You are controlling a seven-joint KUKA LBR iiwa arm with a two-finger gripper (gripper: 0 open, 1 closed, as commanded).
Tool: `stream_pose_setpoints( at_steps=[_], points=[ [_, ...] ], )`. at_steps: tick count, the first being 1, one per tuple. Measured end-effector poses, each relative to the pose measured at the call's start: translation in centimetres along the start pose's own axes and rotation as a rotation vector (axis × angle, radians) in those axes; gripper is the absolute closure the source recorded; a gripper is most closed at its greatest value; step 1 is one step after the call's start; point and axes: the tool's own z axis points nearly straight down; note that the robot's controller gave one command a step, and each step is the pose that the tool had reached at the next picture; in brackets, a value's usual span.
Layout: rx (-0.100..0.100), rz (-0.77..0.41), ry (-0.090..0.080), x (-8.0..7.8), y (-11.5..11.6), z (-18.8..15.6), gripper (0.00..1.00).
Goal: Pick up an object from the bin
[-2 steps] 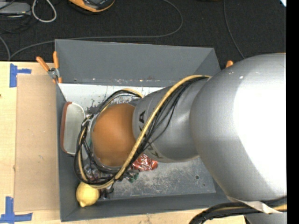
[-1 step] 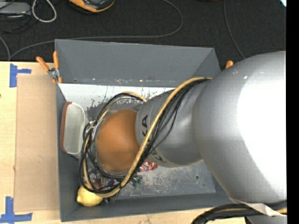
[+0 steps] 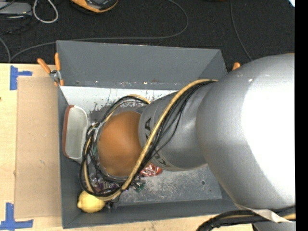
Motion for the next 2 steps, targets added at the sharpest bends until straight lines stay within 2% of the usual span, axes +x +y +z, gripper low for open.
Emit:
stream_pose_setpoints(
  at_steps=[1, 2],
  points=[
    [0.011, -0.329, -0.019, -0.02, 0.22, -0.15, 1.00],
    [0.011, -0.329, -0.019, -0.03, 0.20, -0.15, 1.00]
  ],
)
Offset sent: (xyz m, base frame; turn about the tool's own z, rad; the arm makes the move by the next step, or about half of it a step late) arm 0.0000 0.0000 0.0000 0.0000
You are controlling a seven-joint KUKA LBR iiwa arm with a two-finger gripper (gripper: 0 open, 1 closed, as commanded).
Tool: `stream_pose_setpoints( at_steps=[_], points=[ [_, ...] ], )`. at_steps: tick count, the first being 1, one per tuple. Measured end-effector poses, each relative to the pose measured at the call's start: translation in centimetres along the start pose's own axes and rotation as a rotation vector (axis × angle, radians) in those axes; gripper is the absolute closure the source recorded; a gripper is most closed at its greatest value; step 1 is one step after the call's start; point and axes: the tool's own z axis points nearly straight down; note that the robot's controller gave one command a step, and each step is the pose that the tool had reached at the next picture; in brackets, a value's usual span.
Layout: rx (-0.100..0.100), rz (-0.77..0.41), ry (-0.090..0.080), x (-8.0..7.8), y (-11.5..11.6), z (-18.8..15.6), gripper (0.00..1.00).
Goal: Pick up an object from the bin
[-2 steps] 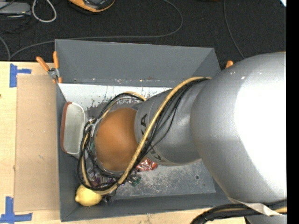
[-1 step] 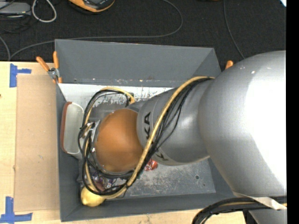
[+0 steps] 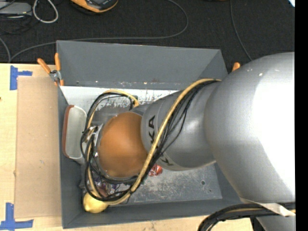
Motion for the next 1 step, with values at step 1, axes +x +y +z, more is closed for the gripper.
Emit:
stream_pose_setpoints(
  at_steps=[1],
  points=[
    [-0.016, -0.026, 0.011, -0.90, -2.94, 0.07, 1.00]
  ],
)
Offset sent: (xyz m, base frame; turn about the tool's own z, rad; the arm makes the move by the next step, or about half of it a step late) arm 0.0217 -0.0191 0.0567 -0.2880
